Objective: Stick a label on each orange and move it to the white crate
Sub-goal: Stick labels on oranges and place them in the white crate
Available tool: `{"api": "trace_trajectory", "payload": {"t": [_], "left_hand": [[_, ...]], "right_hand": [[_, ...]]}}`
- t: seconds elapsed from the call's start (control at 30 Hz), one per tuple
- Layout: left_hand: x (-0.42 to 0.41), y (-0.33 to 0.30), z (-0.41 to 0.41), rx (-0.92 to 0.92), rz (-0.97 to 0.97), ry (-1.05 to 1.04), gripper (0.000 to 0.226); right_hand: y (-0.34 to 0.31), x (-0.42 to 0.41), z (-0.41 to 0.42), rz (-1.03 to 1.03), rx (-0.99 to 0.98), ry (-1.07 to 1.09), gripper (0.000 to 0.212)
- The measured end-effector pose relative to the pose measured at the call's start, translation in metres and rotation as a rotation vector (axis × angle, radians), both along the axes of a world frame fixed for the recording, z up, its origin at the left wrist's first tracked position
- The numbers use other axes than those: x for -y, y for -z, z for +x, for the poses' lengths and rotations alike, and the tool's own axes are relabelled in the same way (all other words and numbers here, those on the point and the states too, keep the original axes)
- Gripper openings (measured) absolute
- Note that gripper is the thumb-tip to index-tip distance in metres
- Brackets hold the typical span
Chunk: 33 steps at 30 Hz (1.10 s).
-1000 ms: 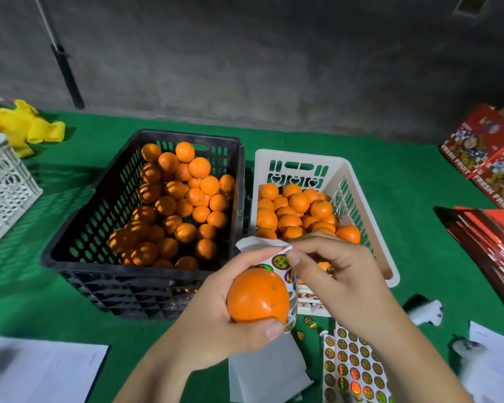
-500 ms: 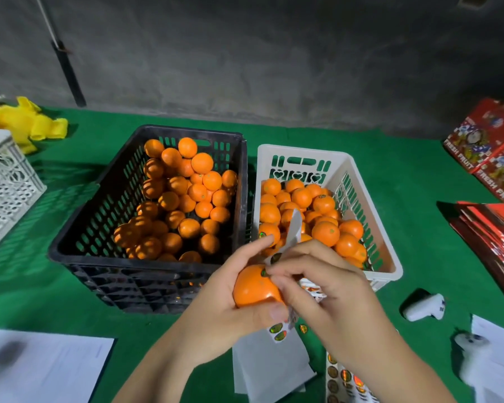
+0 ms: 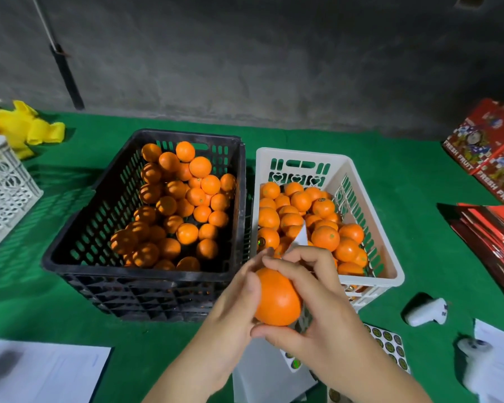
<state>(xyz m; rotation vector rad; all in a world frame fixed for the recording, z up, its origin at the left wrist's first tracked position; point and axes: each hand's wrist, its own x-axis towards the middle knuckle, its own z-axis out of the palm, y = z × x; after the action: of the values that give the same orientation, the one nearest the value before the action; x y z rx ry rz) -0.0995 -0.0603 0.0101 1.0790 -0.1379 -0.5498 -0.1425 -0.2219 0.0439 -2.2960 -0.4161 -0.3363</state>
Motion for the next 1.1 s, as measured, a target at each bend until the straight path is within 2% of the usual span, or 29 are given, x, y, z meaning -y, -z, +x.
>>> {"api": "trace_trajectory", "payload": {"t": [0.07,0.2,0.33,0.4,0.47,0.57,0.7,1.0,1.07,1.1], "left_hand": [[0.002,0.002,0.004,-0.212,-0.133,-0.056,0.081],[-0.003,0.004,0.003,-0.385,-0.221,0.007,0.071],[-0.003,0.01,0.001,-0.294,-0.134,0.026,0.071],[-0.01,0.02,0.005,-0.271,-0.109,0.0,0.048],[-0.017,0.028,0.012,-0.25,-0.062,-0.032,0.038],[-0.026,0.035,0.017,-0.129,-0.005,-0.014,0.039],[-0.035,0.04,0.023,-0.02,0.079,-0.049,0.037],[-0.031,0.037,0.026,0.104,0.274,-0.003,0.039],[-0.03,0.036,0.025,0.126,0.297,-0.004,0.039],[-0.03,0.037,0.024,0.14,0.302,0.001,0.039]], "right_hand": [[0.0,0.0,0.003,0.064,0.003,0.026,0.08],[-0.002,-0.003,0.008,0.095,-0.003,0.019,0.082],[0.002,-0.005,0.008,0.047,0.024,-0.017,0.082],[0.005,-0.002,0.008,0.051,0.034,-0.009,0.081],[0.008,0.006,0.01,0.063,0.008,-0.006,0.081],[0.011,0.031,0.022,0.046,-0.094,-0.002,0.079],[0.017,0.073,0.063,-0.187,-0.178,0.123,0.092],[0.061,0.098,0.176,-0.293,-0.129,0.488,0.079],[0.073,0.106,0.187,-0.362,-0.25,0.515,0.079],[0.077,0.109,0.19,-0.408,-0.379,0.505,0.079]]}}
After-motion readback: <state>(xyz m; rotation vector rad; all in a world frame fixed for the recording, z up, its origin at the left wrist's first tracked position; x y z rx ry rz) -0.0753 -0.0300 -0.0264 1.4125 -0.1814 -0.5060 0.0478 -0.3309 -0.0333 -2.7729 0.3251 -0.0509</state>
